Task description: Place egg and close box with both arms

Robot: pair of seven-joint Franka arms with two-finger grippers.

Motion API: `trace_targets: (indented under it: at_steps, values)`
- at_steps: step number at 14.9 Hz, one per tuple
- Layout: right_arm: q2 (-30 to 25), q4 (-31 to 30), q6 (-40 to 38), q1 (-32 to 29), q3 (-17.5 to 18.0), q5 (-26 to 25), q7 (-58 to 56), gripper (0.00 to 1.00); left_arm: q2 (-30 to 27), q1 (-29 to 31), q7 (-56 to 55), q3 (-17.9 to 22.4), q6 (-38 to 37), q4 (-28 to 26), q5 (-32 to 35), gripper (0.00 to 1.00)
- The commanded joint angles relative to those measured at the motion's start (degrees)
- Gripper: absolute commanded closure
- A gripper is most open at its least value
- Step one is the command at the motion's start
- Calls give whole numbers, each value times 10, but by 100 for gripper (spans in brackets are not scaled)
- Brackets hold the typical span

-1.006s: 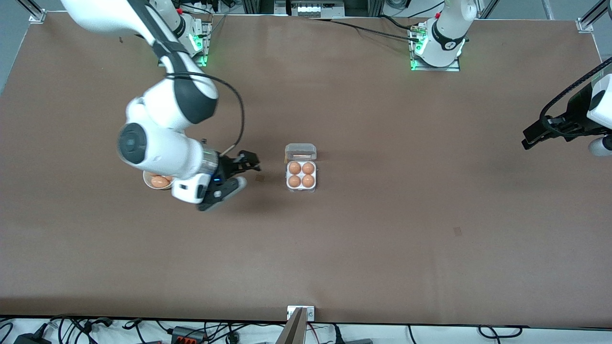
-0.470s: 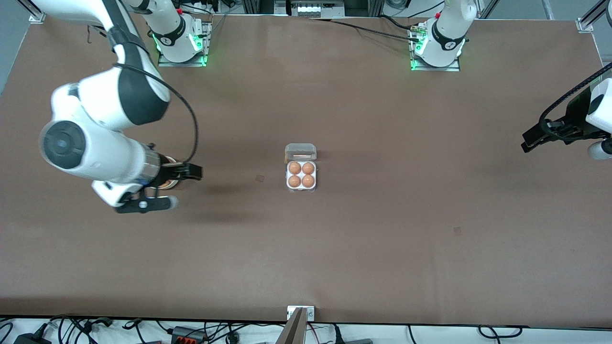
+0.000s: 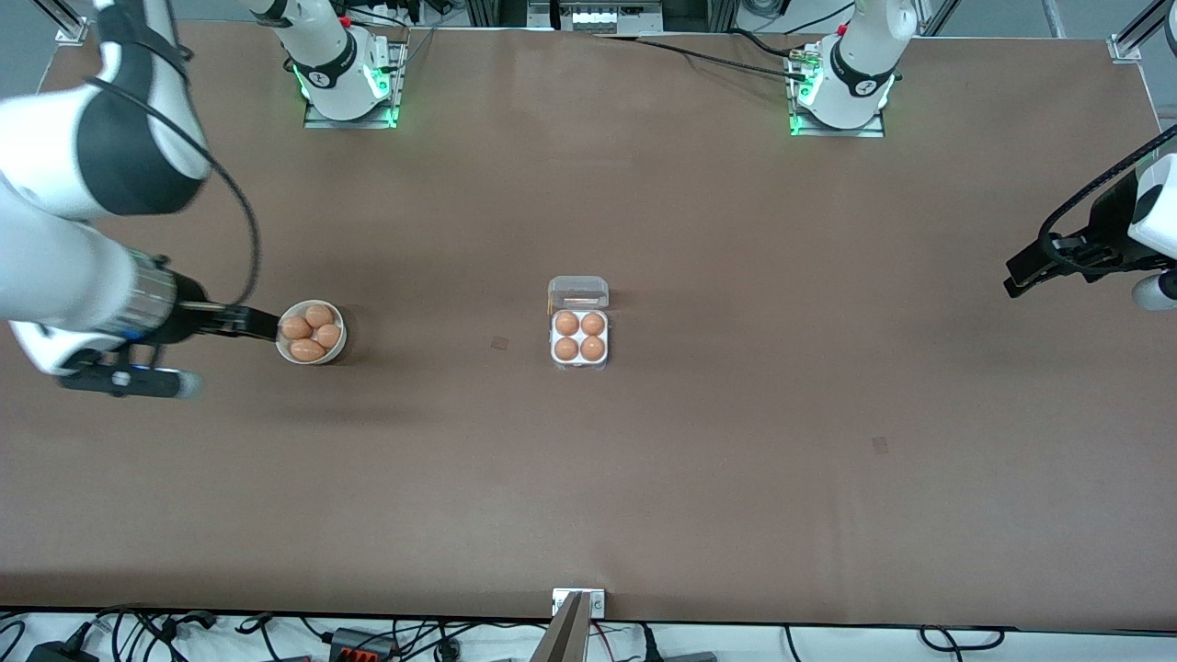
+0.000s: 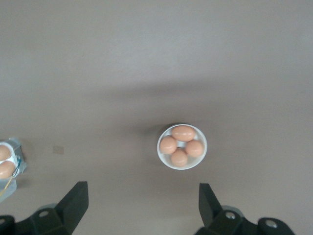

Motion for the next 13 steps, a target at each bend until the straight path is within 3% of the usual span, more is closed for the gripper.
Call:
trace_targets:
  at_steps: [1, 3, 8, 9, 11, 13]
  values:
    - [-37, -9, -5, -59, 11, -4, -17, 0, -1, 2, 5, -3, -27, 10, 1, 55]
    - [-48, -6, -5, -75, 12, -5, -76, 0, -5, 2, 4, -3, -37, 10, -6, 67]
    - [-86, -27, -17, -91, 11, -8, -91, 0, -5, 4, 4, 0, -34, 11, -51, 79]
    - [-109, -59, -11, -91, 12, -9, -90, 0, -5, 4, 4, 2, -34, 11, -52, 79]
    - [-165, -138, 20, -90, 13, -18, -91, 0, -6, 4, 5, 2, -38, 11, -50, 93]
    - [-206, -191, 36, -86, 14, -37, -103, 0, -12, 3, 4, -3, -40, 10, -47, 95]
